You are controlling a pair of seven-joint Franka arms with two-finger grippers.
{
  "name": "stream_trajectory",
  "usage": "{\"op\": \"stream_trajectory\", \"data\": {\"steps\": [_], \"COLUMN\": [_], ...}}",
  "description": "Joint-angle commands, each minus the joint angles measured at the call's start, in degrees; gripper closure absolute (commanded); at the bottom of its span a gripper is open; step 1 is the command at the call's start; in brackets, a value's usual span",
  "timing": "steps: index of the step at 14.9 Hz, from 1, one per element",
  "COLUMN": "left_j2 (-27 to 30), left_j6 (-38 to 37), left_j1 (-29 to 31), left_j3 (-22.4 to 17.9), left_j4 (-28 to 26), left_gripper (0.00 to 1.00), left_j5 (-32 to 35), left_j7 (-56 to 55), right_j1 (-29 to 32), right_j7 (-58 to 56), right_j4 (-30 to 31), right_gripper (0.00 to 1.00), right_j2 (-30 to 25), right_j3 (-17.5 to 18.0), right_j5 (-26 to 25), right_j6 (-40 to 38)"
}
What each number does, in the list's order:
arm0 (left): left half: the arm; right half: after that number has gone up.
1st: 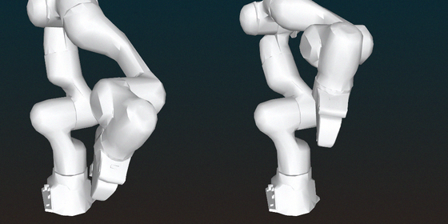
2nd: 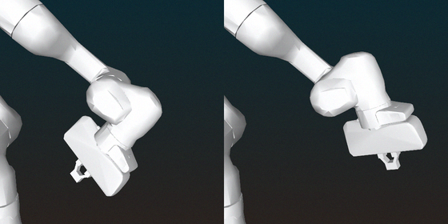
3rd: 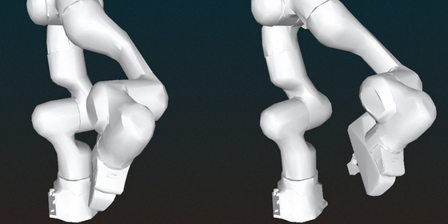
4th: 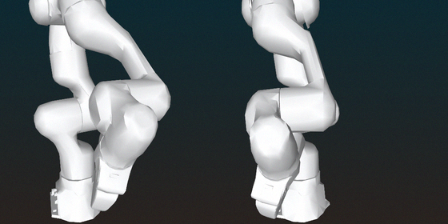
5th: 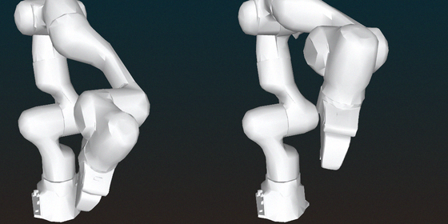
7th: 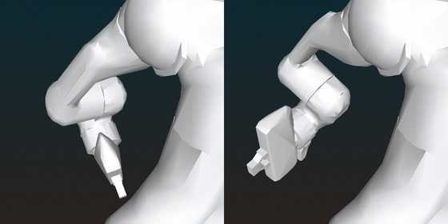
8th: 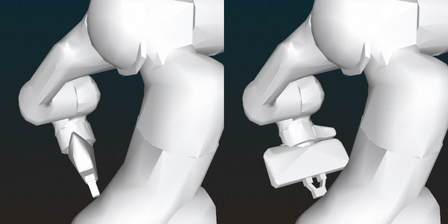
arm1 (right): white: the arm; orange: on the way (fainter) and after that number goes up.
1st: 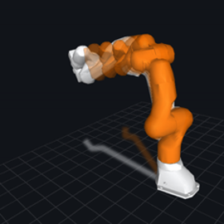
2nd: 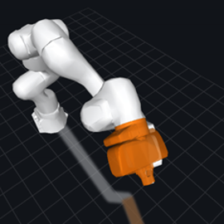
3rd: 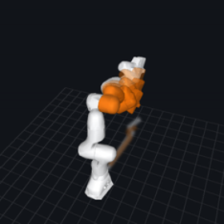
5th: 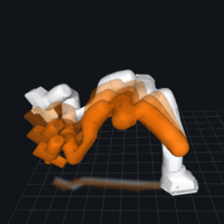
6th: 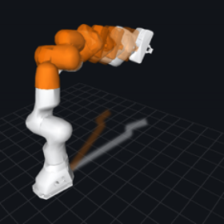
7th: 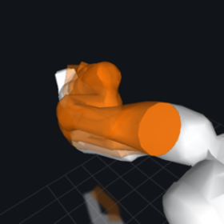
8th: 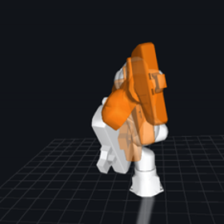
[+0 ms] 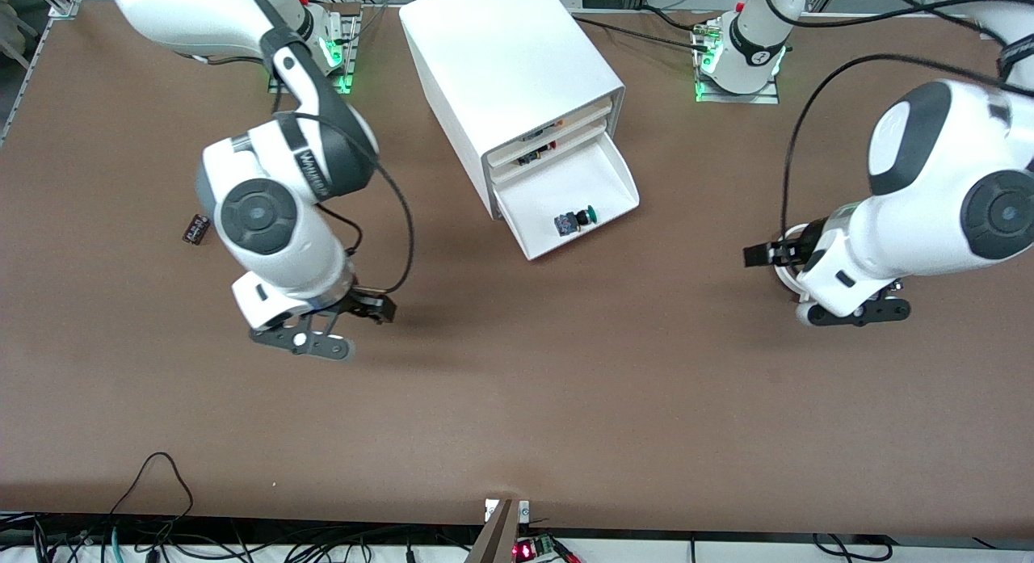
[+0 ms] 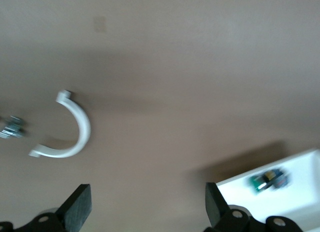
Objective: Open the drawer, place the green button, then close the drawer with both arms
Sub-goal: 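Release the drawer with the left gripper while the right gripper withdraws, then push the open drawer shut with the left gripper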
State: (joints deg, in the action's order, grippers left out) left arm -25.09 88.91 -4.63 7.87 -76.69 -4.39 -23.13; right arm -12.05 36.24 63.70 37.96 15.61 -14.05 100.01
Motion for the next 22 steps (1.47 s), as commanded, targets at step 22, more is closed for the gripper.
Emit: {"op": "stream_trajectory", "data": {"steps": [22], "left_j2": [2.1], "left_j6": [46.9], "left_j1": [-21.1], "left_j3": [2.6], "left_j4": [-40.2], "left_gripper": [0.00], "left_j5": [-1.1], "left_j7": [-33.9], "right_j1": [16.8], "right_j7": [-24.2], "right_j4": [30.2], "right_gripper": [0.00], "right_j2": [-35.7], "right_j3": [-2.0], "right_j5": [13.4], "right_j6": [-0.6]}}
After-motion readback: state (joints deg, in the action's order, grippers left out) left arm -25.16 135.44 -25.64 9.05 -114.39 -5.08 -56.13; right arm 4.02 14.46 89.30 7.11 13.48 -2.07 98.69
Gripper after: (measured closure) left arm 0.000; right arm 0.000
